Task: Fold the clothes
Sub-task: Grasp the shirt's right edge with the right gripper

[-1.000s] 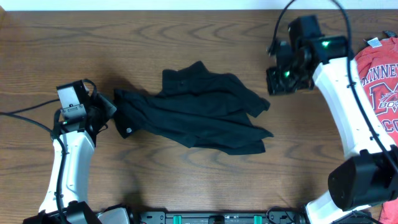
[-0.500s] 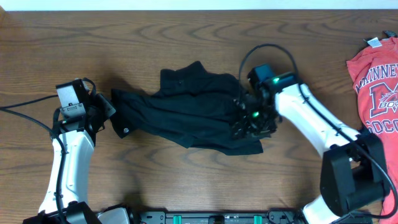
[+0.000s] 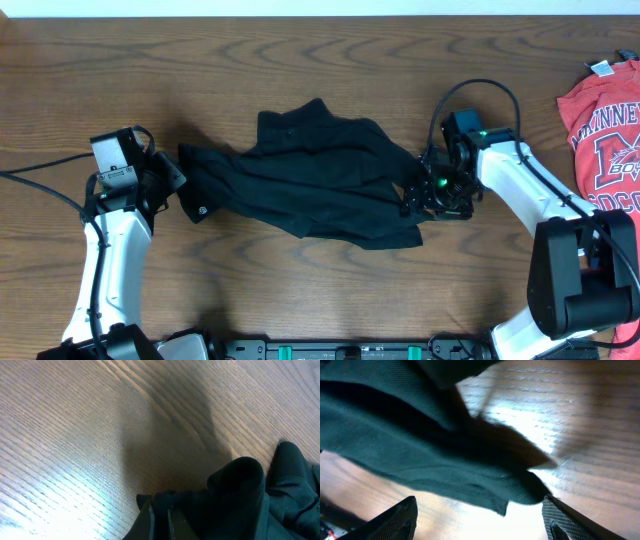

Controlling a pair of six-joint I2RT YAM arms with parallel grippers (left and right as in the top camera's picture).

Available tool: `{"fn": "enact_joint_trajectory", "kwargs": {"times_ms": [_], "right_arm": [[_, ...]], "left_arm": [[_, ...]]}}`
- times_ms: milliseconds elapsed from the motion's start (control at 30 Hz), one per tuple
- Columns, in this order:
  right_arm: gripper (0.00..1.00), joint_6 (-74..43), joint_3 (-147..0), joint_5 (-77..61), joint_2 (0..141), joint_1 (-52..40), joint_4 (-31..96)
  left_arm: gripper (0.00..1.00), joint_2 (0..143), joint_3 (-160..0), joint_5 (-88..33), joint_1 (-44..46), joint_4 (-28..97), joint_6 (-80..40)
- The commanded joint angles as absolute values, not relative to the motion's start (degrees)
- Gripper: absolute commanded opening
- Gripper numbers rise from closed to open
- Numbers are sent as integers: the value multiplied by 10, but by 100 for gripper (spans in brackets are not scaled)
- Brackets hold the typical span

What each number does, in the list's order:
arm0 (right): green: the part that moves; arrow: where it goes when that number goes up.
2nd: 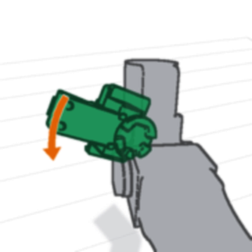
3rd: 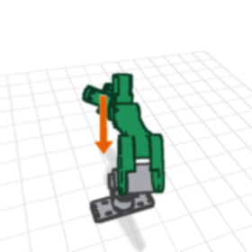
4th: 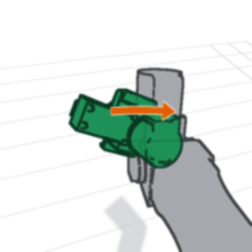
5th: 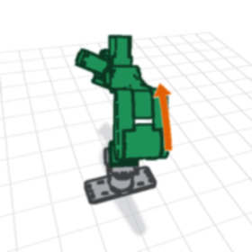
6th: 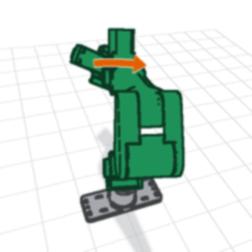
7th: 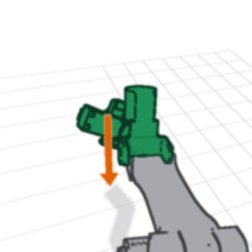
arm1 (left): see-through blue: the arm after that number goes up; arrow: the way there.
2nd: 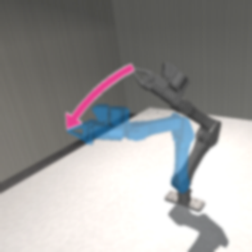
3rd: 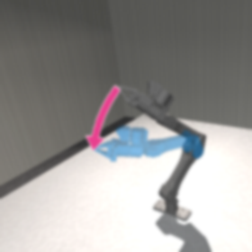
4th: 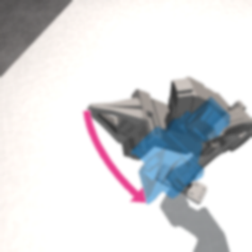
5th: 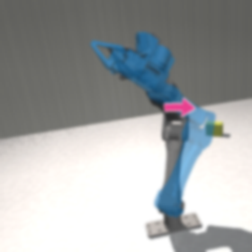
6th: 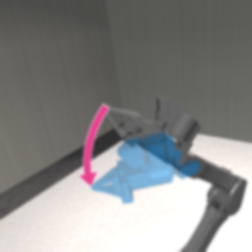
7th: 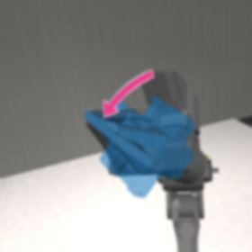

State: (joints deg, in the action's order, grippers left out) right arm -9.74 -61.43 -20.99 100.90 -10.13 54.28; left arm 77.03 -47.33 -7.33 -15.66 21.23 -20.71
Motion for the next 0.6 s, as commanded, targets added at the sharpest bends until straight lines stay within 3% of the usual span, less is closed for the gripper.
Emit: {"fn": "enact_joint_trajectory", "kwargs": {"times_ms": [0,233,300,333,367,400,533,567], "right_arm": [[78,-110,-585,-214,1014,-102,521],[79,-149,-521,-215,1014,-105,438],[74,-157,-508,-215,1014,-105,416],[66,-159,-504,-218,1014,-105,406],[45,-159,-500,-225,1014,-105,394],[30,-159,-497,-232,1014,-105,380],[1,-158,-496,-245,1014,-109,326],[1,-158,-496,-245,1014,-109,314]], "left_arm": [[6,767,-488,-63,-159,215,-189],[6,767,-488,-63,-159,220,-184],[6,767,-488,-63,-159,221,-184],[6,767,-488,-63,-159,221,-184],[6,767,-488,-63,-159,221,-184],[6,767,-488,-64,-159,221,-184],[6,767,-488,-64,-159,221,-184],[6,767,-488,-64,-159,221,-184]]}}
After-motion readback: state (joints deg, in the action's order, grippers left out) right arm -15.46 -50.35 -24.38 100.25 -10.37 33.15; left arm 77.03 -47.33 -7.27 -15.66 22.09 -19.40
